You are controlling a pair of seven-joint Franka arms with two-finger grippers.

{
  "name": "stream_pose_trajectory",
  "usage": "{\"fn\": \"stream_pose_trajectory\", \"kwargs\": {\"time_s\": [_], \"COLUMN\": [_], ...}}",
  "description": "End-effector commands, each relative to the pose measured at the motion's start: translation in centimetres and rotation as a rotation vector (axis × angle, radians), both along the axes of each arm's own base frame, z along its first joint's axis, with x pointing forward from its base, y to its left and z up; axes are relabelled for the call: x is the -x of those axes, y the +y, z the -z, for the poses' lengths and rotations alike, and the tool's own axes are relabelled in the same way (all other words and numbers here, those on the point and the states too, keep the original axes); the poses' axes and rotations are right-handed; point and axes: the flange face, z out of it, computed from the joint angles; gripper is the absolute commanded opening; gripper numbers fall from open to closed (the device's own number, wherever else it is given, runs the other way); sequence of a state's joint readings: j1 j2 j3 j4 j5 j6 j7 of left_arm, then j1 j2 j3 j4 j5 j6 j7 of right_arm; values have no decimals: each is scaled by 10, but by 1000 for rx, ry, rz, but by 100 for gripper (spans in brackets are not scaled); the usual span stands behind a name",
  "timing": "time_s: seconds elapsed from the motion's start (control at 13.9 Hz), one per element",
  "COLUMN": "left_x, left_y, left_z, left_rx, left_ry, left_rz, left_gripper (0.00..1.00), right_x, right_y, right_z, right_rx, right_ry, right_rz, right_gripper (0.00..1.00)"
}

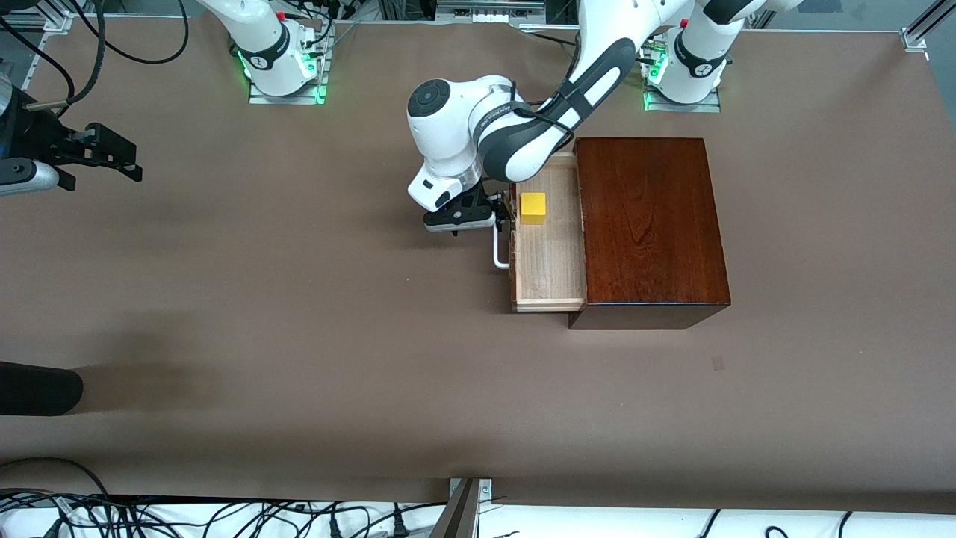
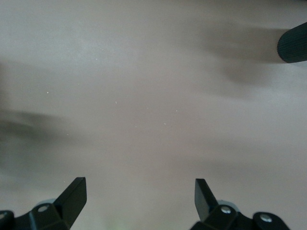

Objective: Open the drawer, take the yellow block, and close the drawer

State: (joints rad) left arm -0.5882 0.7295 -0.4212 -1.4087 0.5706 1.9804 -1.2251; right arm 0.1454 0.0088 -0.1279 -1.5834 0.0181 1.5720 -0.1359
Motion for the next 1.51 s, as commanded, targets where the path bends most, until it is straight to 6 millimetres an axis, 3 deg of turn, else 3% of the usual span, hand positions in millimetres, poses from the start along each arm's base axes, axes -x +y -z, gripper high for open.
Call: {"fn": "stream_pose_trajectory", "kwargs": {"time_s": [0.0,0.14,0.36,0.72,0.86,1.01,1.15,1.22,1.44], "left_x": [4,8,-15,-65,-75,-85,-94,-97,-117], "left_y": [-3,1,40,153,196,244,294,319,396], "left_z": [-34,-65,-122,-214,-241,-274,-291,-293,-289], "left_rx": [-4,2,14,36,41,80,126,135,158], "left_ry": [2,18,86,193,233,246,288,322,366], "left_rz": [-19,-10,54,183,224,264,258,283,291], "left_gripper": [100,100,100,100,100,100,100,100,100], "right_x": [-2,-2,-2,-4,-3,0,4,2,4], "right_y": [-2,-2,-2,15,26,52,80,95,169], "right_z": [-4,-4,-3,3,2,1,2,10,41], "right_rx": [10,10,12,6,-2,-3,-6,-5,-3], "right_ry": [-2,-2,1,12,9,7,11,28,64], "right_rz": [9,9,9,-34,-51,-101,-145,-181,-306], "right_gripper": [100,100,100,100,100,100,100,100,100]}}
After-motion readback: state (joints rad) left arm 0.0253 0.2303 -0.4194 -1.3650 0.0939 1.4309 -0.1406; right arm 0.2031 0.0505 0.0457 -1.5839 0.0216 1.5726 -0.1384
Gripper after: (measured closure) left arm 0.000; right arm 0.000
